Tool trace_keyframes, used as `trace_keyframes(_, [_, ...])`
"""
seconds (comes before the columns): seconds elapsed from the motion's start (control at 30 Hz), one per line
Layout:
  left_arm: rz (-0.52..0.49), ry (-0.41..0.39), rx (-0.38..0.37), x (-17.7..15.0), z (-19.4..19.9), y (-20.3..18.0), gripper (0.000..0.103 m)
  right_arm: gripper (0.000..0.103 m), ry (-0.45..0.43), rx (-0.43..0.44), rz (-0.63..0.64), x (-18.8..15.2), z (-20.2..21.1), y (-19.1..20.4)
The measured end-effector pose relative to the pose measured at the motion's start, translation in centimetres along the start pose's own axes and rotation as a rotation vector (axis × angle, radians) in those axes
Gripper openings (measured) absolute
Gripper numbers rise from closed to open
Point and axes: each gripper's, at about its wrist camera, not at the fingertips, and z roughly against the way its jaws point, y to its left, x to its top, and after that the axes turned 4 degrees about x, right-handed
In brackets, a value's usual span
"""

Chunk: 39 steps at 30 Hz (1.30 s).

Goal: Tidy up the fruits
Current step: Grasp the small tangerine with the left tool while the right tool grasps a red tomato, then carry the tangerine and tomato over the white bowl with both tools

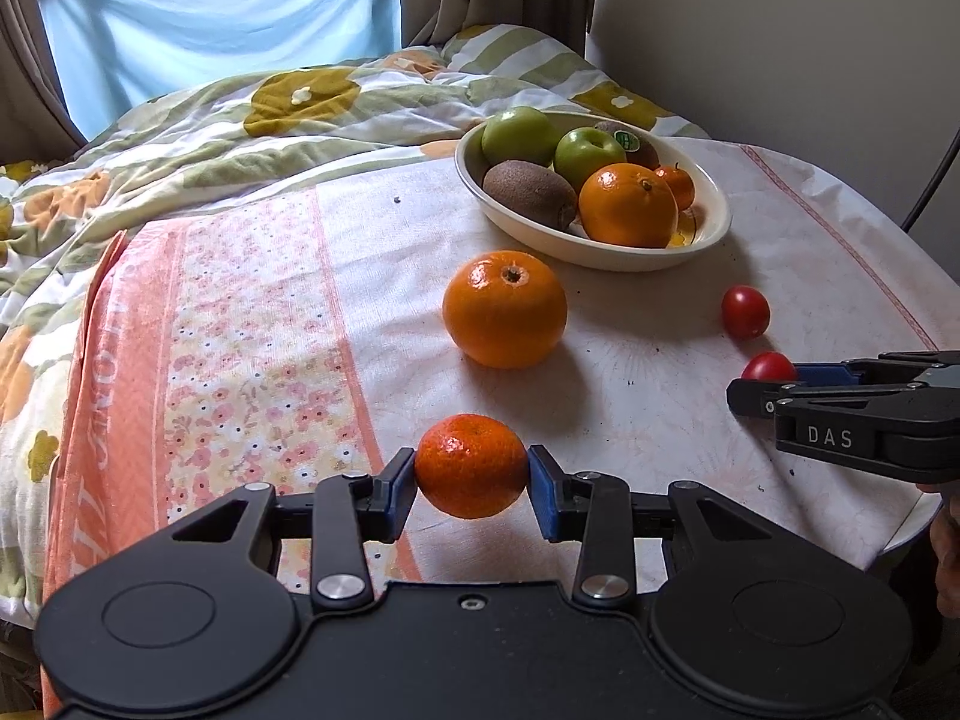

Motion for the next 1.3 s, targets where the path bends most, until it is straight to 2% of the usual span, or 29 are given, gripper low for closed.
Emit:
trace_keyframes(0.3, [-0.007,-0.05,-0.014,1.4,2.2,0.0,0.043,0.051,-0.024,0.016,0.004,1.3,2.6,0.7])
trace_keyframes(0.53, [0.019,-0.132,-0.028,4.4,5.5,-0.4,0.043,0.051,-0.068,0.046,0.006,3.7,6.0,0.7])
trace_keyframes(0.73, [0.038,-0.185,-0.023,7.6,6.6,-1.0,0.043,0.051,-0.101,0.079,0.023,6.8,7.4,0.0])
trace_keyframes(1.0, [0.053,-0.21,0.004,12.0,5.3,-3.0,0.043,0.051,-0.134,0.131,0.075,12.2,6.4,-2.5])
trace_keyframes(1.3, [0.058,-0.2,0.037,17.6,0.9,-5.6,0.043,0.051,-0.112,0.19,0.129,17.5,2.3,-6.0])
